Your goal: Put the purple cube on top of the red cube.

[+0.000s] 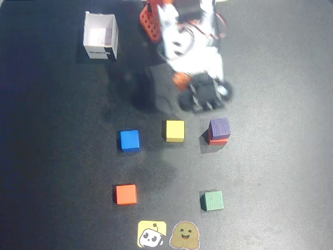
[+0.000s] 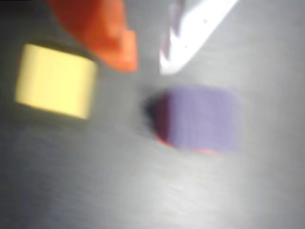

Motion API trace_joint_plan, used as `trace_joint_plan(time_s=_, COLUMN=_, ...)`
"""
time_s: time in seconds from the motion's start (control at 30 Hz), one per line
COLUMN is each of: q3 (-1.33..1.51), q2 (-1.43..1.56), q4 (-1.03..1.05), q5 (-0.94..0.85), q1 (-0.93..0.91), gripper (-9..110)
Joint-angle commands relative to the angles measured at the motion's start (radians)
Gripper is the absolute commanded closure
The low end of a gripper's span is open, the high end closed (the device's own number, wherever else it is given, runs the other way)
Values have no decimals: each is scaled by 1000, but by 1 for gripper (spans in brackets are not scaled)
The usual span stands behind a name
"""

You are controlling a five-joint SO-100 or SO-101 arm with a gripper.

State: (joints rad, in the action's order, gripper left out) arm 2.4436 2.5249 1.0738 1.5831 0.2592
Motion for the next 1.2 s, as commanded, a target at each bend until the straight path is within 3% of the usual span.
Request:
trace_joint_plan(time_s=0.0, q3=31, q2=95, q4=14, q5=-66, q1=-55, gripper=101)
trace_joint_plan(time_s=0.37, q3=149, q2=173, q4=-2, q5=-127, q1=-150, gripper=101)
trace_joint_plan(time_s=0.63, q3=379, q2=566, q4=54, q5=-127, q1=-153, gripper=101)
trace_joint_plan(time_s=1.17, q3=430, q2=568, q4=138, q5=-98, q1=-189, gripper=101)
